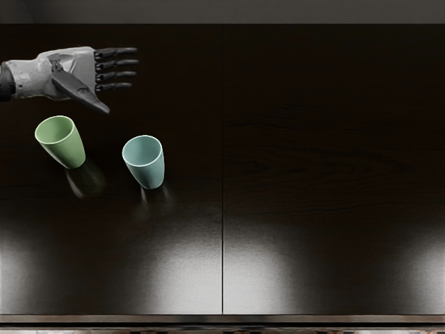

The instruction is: Pick up cup and place in cup with left hand

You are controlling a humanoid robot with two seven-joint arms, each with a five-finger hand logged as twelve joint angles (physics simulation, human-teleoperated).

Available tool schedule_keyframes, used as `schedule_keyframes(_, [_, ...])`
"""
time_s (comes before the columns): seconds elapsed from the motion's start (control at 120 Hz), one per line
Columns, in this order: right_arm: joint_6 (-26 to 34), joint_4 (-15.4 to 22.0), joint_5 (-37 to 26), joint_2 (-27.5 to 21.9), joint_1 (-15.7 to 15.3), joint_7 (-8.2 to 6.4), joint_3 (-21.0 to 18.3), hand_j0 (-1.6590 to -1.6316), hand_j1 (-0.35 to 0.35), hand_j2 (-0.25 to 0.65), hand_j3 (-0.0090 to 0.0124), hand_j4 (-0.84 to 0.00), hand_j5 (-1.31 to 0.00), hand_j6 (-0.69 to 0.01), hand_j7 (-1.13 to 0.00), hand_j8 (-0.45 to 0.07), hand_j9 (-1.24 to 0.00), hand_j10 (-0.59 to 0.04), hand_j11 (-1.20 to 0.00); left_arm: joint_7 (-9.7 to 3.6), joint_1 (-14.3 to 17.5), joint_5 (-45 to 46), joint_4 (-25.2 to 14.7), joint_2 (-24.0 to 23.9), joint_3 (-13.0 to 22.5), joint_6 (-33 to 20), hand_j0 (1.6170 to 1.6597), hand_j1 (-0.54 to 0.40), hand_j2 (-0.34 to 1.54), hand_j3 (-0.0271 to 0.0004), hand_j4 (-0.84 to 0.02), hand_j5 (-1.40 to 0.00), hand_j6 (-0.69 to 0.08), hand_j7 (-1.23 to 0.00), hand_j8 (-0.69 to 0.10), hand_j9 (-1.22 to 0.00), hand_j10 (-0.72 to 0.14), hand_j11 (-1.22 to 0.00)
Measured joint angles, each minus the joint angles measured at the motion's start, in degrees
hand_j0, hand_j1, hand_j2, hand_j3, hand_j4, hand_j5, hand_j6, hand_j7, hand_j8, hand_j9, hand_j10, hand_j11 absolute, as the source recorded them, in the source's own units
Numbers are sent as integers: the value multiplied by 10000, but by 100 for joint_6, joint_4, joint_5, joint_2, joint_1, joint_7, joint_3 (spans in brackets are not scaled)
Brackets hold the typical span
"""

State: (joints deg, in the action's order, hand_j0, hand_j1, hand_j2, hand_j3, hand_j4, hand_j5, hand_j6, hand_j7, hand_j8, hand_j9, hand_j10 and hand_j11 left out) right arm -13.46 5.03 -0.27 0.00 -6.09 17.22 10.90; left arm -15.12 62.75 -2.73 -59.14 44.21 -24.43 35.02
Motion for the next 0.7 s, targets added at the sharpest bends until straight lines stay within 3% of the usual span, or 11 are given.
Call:
schedule_keyframes(0.158, [34,-29,6,0,13,-5,3,-16578,-3490,0,0,-3,0,-4,0,-3,0,-2,0,-257,90,-480,-62,24,-1,0,16578,3405,19,0,-73,-97,-71,-97,-69,-97,-70,-97])
schedule_keyframes(0.333, [51,-43,9,0,26,-7,3,-16580,-3491,0,0,-3,0,-4,0,-3,0,-2,0,-337,310,-1463,-108,-23,14,1,16579,3399,22,0,-86,-106,-85,-106,-84,-106,-82,-105])
schedule_keyframes(0.4, [52,-44,9,0,28,-8,2,-16580,-3491,0,0,-3,-1,-5,0,-3,0,-2,0,-348,307,-1929,-322,-19,25,-80,16580,3393,21,0,-95,-113,-96,-112,-94,-112,-91,-111])
schedule_keyframes(0.475, [53,-45,9,0,28,-8,2,-16580,-3491,0,0,-3,0,-4,0,-3,0,-2,0,-353,339,-2336,-765,0,140,-574,16580,3389,25,0,-104,-120,-106,-119,-103,-118,-99,-118])
schedule_keyframes(0.575, [54,-45,9,0,29,-8,1,-16580,-3491,0,0,-3,-1,-5,0,-3,0,-2,0,-350,915,-2598,-1473,10,808,-1712,16580,3386,24,0,-108,-123,-111,-122,-109,-121,-104,-121])
schedule_keyframes(0.7, [54,-46,9,0,29,-8,1,-16580,-3491,0,0,-3,-1,-5,0,-3,0,-2,0,-345,941,-2881,-2098,-17,1341,-2630,16580,3393,25,0,-110,-118,-116,-117,-114,-116,-106,-115])
